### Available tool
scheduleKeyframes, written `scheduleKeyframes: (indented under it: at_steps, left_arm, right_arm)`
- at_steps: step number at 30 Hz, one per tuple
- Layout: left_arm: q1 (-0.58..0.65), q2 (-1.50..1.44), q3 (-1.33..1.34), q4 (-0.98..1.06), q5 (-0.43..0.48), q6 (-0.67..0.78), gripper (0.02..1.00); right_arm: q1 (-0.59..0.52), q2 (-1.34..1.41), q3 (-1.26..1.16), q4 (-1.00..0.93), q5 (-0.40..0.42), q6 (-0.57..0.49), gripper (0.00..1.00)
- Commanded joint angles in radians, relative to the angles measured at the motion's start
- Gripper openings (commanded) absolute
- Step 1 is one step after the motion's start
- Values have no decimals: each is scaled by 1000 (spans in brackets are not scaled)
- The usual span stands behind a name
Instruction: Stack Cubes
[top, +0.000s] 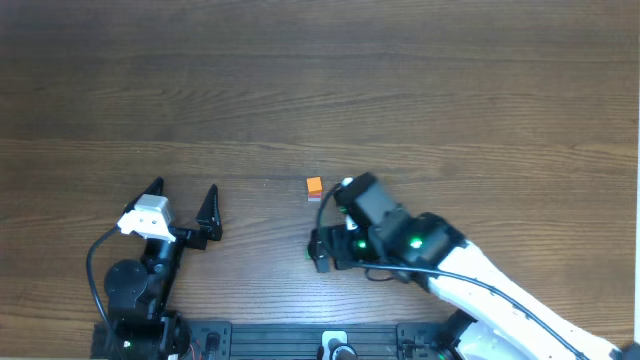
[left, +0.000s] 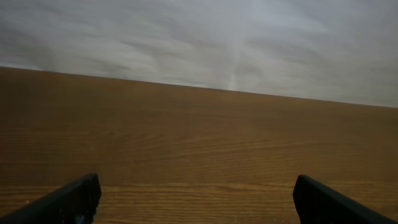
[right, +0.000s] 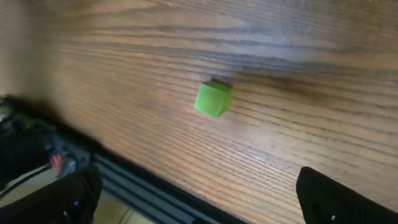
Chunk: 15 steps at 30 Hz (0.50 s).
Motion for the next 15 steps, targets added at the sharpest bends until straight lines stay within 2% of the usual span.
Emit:
scheduleKeyframes:
  at_steps: [1,10,15]
  left_arm:
    - [-3,-8,-6,0,2,15,1000]
    - [-3,-8,-6,0,2,15,1000]
    - [-3,-8,-6,0,2,15,1000]
  right_arm:
    - [90,80,44,6,180,173,991]
    - [188,237,126,1,298,301,978]
    - [200,323,151,-2,322,378,985]
